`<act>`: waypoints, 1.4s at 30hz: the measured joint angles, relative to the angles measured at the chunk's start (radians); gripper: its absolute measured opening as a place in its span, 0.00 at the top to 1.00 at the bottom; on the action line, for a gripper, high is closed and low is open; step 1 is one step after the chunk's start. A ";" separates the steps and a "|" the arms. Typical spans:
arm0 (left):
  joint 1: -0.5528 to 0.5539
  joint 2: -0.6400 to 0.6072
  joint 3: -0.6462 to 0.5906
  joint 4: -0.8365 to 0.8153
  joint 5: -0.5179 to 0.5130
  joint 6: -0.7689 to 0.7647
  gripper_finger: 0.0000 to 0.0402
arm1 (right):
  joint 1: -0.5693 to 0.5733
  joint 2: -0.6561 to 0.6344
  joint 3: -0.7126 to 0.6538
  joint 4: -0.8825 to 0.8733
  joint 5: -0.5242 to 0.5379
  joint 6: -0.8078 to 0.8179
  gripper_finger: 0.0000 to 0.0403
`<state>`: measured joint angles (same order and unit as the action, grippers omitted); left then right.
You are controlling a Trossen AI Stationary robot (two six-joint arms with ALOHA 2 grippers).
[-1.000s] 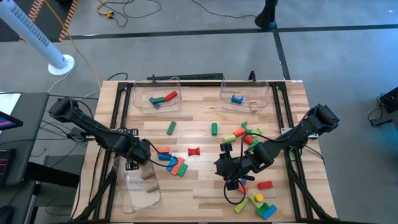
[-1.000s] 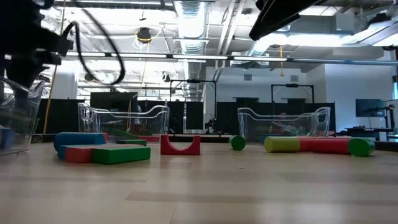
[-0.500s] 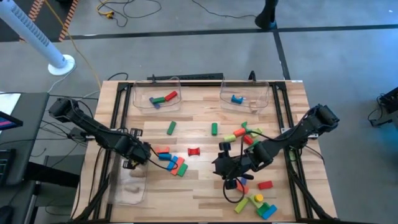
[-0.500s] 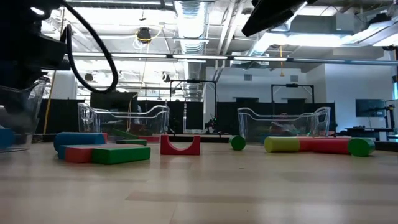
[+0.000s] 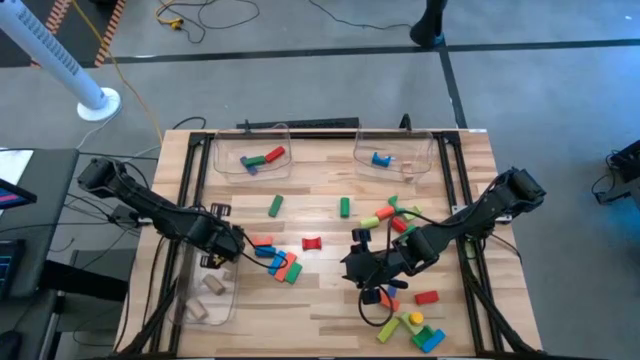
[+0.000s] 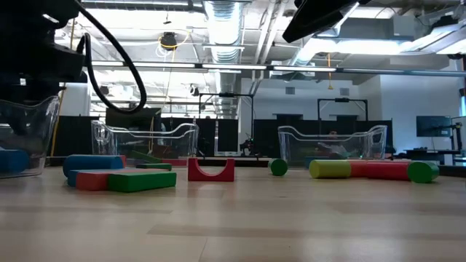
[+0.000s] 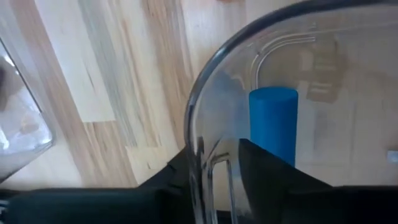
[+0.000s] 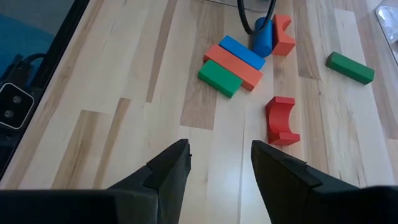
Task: Sort blocks by size
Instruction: Adjust the bottom left transparent bin, then put the blue rectangular block on the top left transparent bin
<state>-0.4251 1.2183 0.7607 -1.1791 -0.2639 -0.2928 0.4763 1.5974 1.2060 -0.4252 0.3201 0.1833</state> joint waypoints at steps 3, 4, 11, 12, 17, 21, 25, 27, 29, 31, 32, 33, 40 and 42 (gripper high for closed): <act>0.001 0.000 0.024 -0.013 0.001 -0.003 0.66 | 0.001 0.000 0.000 0.000 0.000 0.000 0.48; 0.001 0.000 0.038 -0.015 0.001 -0.003 0.64 | 0.001 0.000 0.000 0.000 0.000 0.000 0.48; 0.001 0.000 0.164 -0.050 0.008 0.006 0.54 | 0.001 0.000 0.000 0.000 0.000 0.000 0.48; 0.001 0.000 0.183 -0.053 0.008 0.011 0.54 | 0.001 0.000 0.000 0.000 0.000 0.000 0.48; 0.001 0.000 0.271 -0.053 -0.034 0.045 0.53 | 0.010 0.000 0.000 0.000 0.000 0.000 0.48; 0.001 -0.001 0.319 0.023 -0.078 0.099 0.53 | 0.016 -0.001 0.000 0.000 0.000 -0.001 0.48; 0.004 0.003 0.326 0.175 -0.070 0.189 0.53 | 0.016 -0.001 0.000 -0.001 -0.001 0.000 0.48; 0.017 0.019 0.326 0.240 -0.037 0.224 0.53 | 0.016 -0.001 0.000 -0.001 -0.001 0.000 0.48; 0.033 0.047 0.326 0.281 0.003 0.248 0.53 | 0.015 -0.001 0.000 -0.001 -0.001 0.000 0.48; 0.049 0.085 0.326 0.301 0.039 0.270 0.53 | 0.015 -0.001 0.000 -0.001 -0.001 0.000 0.48; 0.056 0.107 0.326 0.305 0.058 0.281 0.53 | 0.016 -0.001 0.000 -0.001 -0.001 0.000 0.48; 0.062 0.133 0.326 0.305 0.077 0.287 0.53 | 0.018 -0.001 0.000 -0.002 -0.001 0.000 0.48; 0.094 0.319 0.326 0.308 0.173 0.357 0.54 | 0.029 -0.001 0.000 -0.009 -0.001 0.001 0.48; 0.094 0.365 0.326 0.310 0.200 0.382 0.54 | 0.032 -0.001 0.000 -0.009 -0.001 0.004 0.48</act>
<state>-0.3309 1.5830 1.0870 -0.8691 -0.0644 0.0896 0.5088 1.5967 1.2064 -0.4339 0.3195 0.1869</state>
